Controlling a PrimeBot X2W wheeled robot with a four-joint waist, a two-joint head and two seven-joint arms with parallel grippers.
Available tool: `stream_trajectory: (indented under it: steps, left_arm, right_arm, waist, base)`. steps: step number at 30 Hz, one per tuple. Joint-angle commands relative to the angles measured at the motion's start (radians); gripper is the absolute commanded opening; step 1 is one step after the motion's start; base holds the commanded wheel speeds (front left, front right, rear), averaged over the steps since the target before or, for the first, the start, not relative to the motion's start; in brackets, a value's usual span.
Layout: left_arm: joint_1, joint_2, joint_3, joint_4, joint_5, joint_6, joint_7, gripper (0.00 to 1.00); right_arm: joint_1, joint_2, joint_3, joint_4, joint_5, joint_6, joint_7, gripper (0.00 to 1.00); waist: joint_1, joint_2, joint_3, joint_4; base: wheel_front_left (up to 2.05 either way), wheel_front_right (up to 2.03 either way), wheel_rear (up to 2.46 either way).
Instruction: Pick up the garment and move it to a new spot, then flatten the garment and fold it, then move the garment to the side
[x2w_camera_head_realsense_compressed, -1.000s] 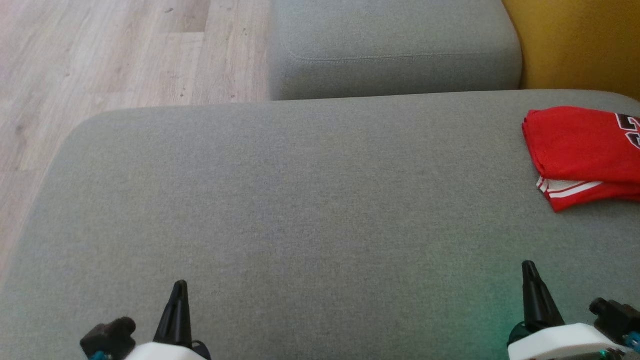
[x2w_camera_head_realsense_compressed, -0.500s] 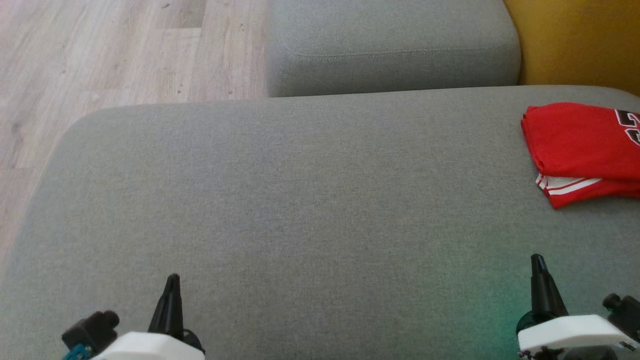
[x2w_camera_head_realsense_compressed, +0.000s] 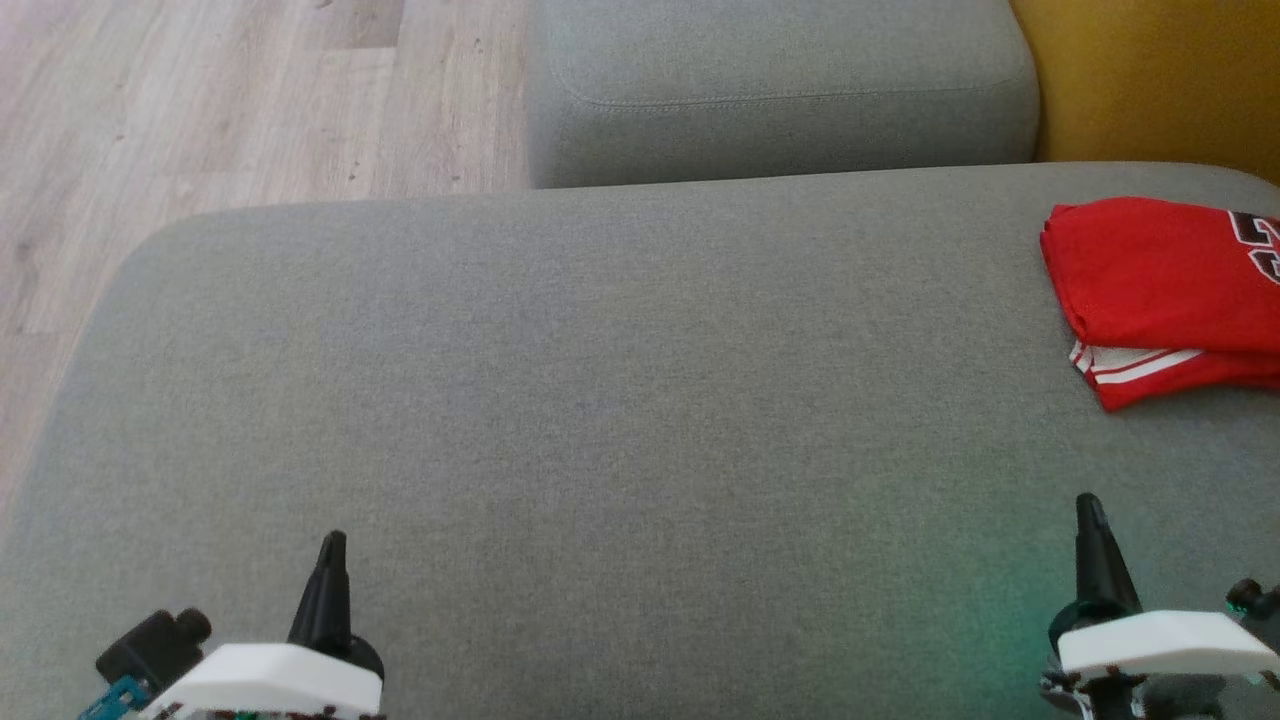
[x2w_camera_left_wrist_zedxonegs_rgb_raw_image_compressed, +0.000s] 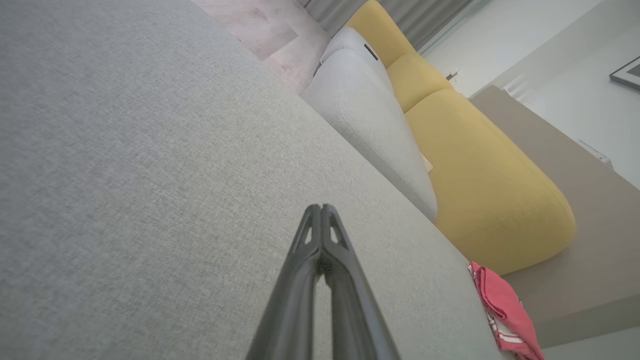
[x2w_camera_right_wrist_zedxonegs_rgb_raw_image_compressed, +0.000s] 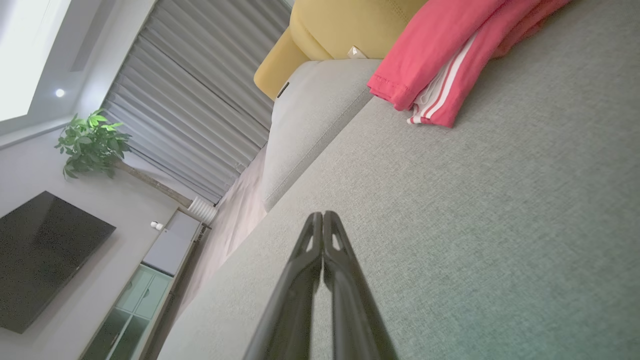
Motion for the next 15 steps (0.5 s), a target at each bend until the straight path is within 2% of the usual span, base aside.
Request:
stream_trajectory:
  steps: [1, 15]
  left_arm:
    - [-0.059, 0.013, 0.026, -0.026, -0.028, -0.013, 0.004, 0.00]
    - [-0.101, 0.012, 0.061, -0.001, -0.199, -0.043, 0.044, 0.00]
  right_arm:
    - [-0.059, -0.003, 0.002, -0.032, 0.028, 0.004, 0.005, 0.00]
    - [-0.087, 0.003, -0.020, -0.032, 0.181, 0.004, 0.046, 0.00]
  waist:
    - [-0.0001, 0.0000, 0.001, 0.000]
    - [-0.0001, 0.0000, 0.011, -0.006]
  base:
    - [0.00, 0.00, 0.00]
    - [0.00, 0.00, 0.00]
